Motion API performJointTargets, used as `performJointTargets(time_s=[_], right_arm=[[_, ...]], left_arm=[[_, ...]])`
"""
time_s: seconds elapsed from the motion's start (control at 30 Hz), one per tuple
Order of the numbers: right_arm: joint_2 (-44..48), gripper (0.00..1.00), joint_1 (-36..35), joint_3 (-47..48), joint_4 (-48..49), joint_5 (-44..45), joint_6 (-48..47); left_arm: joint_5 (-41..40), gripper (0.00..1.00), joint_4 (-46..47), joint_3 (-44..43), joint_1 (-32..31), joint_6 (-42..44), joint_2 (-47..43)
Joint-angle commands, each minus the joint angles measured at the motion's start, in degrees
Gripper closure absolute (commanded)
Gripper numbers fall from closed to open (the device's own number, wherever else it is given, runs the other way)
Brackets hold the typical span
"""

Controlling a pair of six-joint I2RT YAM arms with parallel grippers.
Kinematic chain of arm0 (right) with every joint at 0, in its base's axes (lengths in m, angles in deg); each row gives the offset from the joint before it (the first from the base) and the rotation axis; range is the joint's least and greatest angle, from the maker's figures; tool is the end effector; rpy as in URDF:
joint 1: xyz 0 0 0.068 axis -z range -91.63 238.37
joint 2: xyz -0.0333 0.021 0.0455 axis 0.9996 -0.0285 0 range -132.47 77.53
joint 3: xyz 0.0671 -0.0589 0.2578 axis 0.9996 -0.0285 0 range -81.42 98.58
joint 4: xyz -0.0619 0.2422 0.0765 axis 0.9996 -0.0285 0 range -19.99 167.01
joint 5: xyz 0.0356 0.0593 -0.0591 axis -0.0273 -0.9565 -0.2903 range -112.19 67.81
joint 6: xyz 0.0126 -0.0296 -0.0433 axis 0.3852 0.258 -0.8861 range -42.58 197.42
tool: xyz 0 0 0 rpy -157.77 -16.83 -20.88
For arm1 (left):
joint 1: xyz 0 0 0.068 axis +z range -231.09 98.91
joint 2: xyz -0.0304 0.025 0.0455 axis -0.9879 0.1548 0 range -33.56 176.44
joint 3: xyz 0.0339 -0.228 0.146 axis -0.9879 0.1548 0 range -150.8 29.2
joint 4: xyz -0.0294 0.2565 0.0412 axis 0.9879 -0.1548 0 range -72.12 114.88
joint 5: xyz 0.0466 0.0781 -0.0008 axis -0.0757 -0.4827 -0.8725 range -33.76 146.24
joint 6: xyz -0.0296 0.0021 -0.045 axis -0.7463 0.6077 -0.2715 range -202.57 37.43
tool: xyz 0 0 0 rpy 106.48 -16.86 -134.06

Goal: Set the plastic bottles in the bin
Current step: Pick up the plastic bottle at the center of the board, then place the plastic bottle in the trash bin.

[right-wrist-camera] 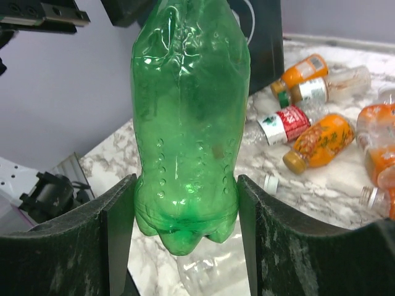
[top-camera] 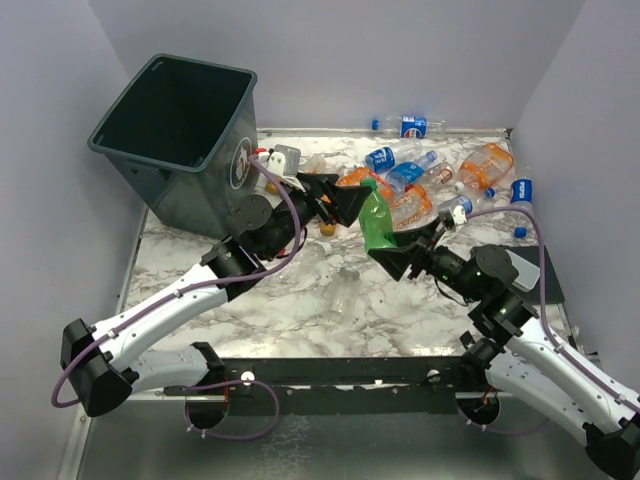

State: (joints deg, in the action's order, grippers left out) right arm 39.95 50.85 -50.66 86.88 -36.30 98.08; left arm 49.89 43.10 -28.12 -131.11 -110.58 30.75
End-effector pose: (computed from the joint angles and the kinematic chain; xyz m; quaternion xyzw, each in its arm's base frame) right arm 0.1292 0.1102 0.3108 -0.1882 0.6624 0.4240 0.5882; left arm 0.1721 -0.1993 0.4025 0.0789 0.6302 -0.4584 0.6217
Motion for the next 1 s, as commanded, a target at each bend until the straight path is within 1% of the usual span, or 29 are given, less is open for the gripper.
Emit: performJointTargets(time_s=[0.0, 0.1, 0.27, 0.3, 0.53, 0.67, 0.8, 0.87, 0.9, 0.97], right_arm=[[1.1, 0.59, -1.19, -1.14, 6.89, 3.45, -1.44], [0.83, 0.59, -1.42, -1.14, 7.54, 3.17, -1.67], [0.06, 0.59, -2.31, -1.23, 8.18, 3.52, -1.6], [0.05, 0.59, -2.45, -1.23, 8.05, 3.7, -1.66], [0.4, 0.59, -2.84, -0.79, 6.68, 4.73, -2.07], [0.75, 0.59, -2.93, -0.97, 6.03, 5.08, -2.16], [0.38, 0.58, -2.96, -0.82, 5.67, 5.13, -2.23], [0.03, 0.54, -2.95, -0.35, 4.94, 5.14, -2.04], [-0.17, 0.5, -2.93, 0.01, 4.21, 5.26, -2.03], [-0.5, 0.38, -2.93, 0.97, 2.65, 5.2, -2.0]], left_arm=[[3.44, 0.01, 0.05, -2.62, -0.26, -5.11, 0.43], [3.84, 0.02, -1.64, -3.57, -0.25, -5.62, 1.23], [6.29, 0.11, -2.24, -5.78, -0.24, -7.05, 3.53], [7.83, 0.13, -2.46, -6.36, -0.17, -7.32, 4.12], [10.33, 0.42, -3.53, -8.78, -0.2, -8.48, 7.52], [11.93, 0.48, -3.53, -9.21, -0.19, -8.81, 8.56], [11.85, 0.64, -3.82, -9.28, -0.17, -8.62, 8.67], [12.06, 0.73, -3.99, -9.42, -0.22, -8.05, 8.64], [12.06, 0.76, -4.16, -9.51, -0.17, -7.53, 8.5], [11.78, 0.85, -4.77, -9.84, -0.09, -6.1, 8.09]])
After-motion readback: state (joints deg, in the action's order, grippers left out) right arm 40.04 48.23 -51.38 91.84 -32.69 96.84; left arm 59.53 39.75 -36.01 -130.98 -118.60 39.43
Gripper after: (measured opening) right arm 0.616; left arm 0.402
